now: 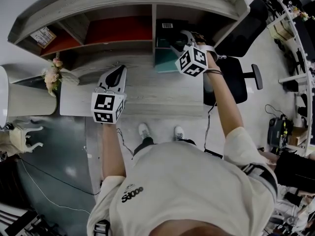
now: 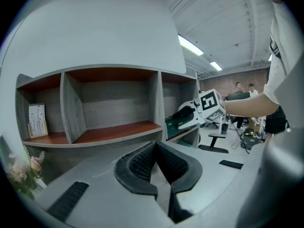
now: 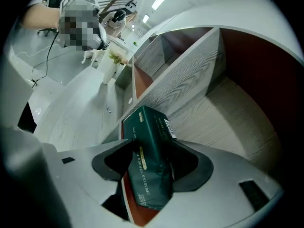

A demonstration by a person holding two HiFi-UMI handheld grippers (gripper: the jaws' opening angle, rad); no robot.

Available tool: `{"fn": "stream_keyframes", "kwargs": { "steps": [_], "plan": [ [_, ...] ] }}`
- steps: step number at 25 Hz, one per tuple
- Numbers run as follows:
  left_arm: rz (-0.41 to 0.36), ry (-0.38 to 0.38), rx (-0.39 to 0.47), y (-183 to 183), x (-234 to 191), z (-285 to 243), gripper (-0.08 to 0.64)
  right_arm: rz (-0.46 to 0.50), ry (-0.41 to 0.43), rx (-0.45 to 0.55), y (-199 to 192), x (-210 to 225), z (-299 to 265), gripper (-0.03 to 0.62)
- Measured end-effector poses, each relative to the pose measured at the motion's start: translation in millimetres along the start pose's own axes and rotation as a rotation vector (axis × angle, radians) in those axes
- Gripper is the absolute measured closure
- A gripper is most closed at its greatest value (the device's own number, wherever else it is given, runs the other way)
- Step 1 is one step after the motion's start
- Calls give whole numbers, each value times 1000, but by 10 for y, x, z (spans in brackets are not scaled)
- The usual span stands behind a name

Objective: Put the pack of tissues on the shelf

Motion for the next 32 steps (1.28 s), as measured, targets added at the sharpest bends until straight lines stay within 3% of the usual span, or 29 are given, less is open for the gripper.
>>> {"fn": "stream_keyframes", "kwargs": {
  "steps": [10,23,32],
  "plan": [
    [16,11,-12,-91,-84,29,541,8,-8,-20,-39,69,-96,347],
    [-5,-16,-8,-59,-235,13,541,-54,-77,-77,-61,77,-124,356],
    [-28,-43,-15,-16,-303,28,541,-15,-79,-1,-29,198,-306,356]
  ]
}}
Point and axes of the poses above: the fingertips, and each gripper's own axes: z backward along the fingers, x to its right, y out of its top, the point moved 5 cm from there along z, backward along the fingers
